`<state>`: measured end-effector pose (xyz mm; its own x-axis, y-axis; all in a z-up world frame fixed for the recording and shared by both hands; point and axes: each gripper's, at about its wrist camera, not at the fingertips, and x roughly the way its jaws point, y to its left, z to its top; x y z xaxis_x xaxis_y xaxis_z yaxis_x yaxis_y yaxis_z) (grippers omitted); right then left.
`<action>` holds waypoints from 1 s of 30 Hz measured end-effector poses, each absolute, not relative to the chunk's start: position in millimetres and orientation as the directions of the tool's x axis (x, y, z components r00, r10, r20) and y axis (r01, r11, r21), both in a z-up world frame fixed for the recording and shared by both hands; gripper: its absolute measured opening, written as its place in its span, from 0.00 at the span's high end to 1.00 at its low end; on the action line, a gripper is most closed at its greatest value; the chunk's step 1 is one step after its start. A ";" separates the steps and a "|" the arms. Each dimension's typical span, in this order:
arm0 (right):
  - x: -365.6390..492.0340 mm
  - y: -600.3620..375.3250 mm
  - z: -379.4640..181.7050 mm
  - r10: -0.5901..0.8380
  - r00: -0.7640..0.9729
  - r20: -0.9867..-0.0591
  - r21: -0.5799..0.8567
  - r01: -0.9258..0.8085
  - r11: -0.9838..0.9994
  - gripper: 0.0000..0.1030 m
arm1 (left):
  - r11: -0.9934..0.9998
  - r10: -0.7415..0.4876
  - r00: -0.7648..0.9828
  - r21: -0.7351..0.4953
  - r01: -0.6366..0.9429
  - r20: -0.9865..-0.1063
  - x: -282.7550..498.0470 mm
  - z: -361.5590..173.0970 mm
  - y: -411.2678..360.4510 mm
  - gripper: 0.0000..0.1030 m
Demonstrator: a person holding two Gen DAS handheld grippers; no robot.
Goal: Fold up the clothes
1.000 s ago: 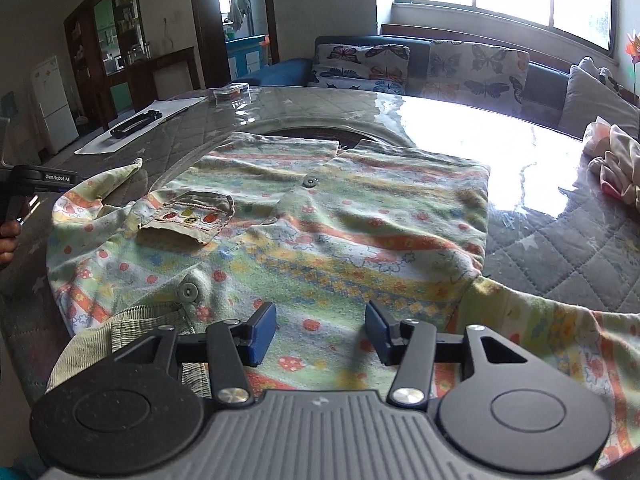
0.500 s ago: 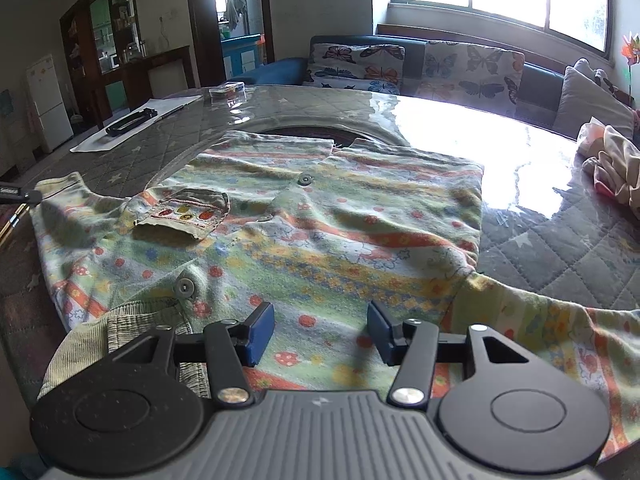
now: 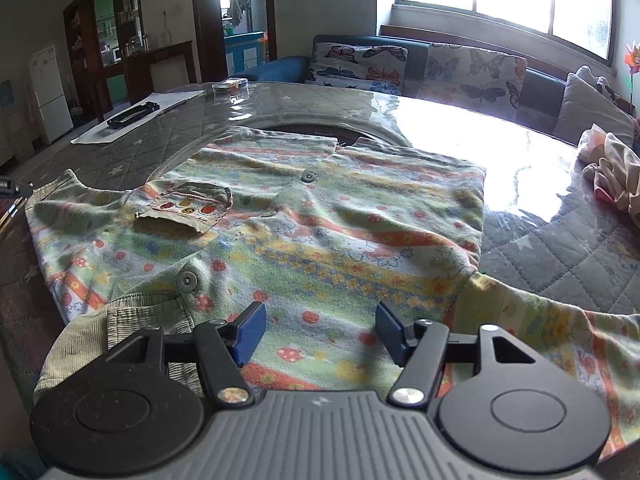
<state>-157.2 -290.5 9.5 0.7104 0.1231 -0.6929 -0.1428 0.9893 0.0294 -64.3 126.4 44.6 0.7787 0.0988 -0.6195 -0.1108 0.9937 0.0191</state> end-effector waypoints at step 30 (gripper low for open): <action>-165.3 -293.6 11.2 0.111 0.723 -0.682 0.019 -0.135 0.991 0.30 | 0.999 0.041 0.779 0.028 -0.030 -0.626 -42.4 19.7 106.2 0.47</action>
